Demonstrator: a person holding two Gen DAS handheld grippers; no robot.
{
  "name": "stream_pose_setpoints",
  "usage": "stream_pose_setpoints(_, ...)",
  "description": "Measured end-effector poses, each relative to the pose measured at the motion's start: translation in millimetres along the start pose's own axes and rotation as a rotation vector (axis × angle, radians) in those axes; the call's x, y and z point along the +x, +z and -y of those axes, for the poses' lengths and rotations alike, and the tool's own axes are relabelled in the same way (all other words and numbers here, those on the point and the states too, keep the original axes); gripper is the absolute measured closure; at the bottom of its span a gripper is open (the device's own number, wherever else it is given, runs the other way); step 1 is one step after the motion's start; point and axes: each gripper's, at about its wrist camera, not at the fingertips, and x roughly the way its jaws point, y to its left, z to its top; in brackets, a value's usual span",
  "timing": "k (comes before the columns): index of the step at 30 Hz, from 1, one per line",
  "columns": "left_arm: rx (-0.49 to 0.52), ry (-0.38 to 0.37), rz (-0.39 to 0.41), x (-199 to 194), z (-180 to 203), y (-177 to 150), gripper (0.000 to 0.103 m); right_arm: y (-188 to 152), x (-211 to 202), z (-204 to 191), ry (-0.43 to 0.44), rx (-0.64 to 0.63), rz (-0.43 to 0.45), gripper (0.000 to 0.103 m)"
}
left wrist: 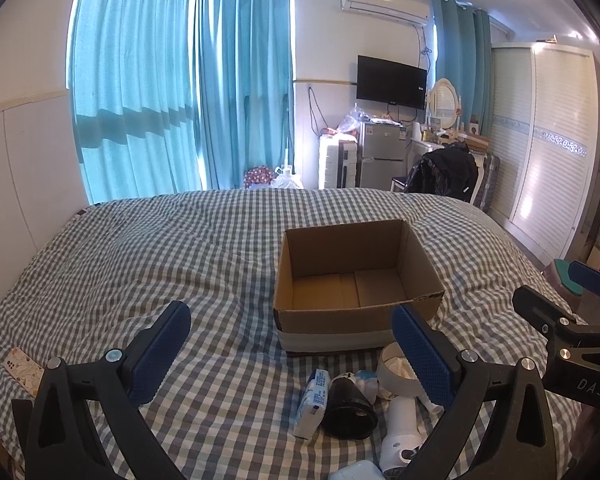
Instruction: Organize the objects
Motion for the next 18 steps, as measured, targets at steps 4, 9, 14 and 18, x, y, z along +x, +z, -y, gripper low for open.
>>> stream_pose_setpoints(4, 0.014, 0.017, -0.087, 21.5, 1.8, -9.7, 0.000, -6.5, 10.9, -1.9, 0.012, -0.013, -0.038, 0.000)
stream_pose_setpoints(9, 0.028, -0.007, -0.238, 60.8, 2.6, -38.3, 0.000, -26.7, 45.5, -6.2, 0.021, -0.032, -0.137, 0.001)
stream_pose_setpoints(14, 0.053, -0.041, -0.359, 95.6, 13.3, -70.1, 0.001, -45.1, 75.9, -2.8, 0.038, -0.019, -0.225, 0.002)
stream_pose_setpoints(18, 0.032, -0.033, -0.407, 112.2, 9.7, -86.9, 0.005, -58.0, 98.8, -5.8, 0.059, -0.041, -0.300, 0.002)
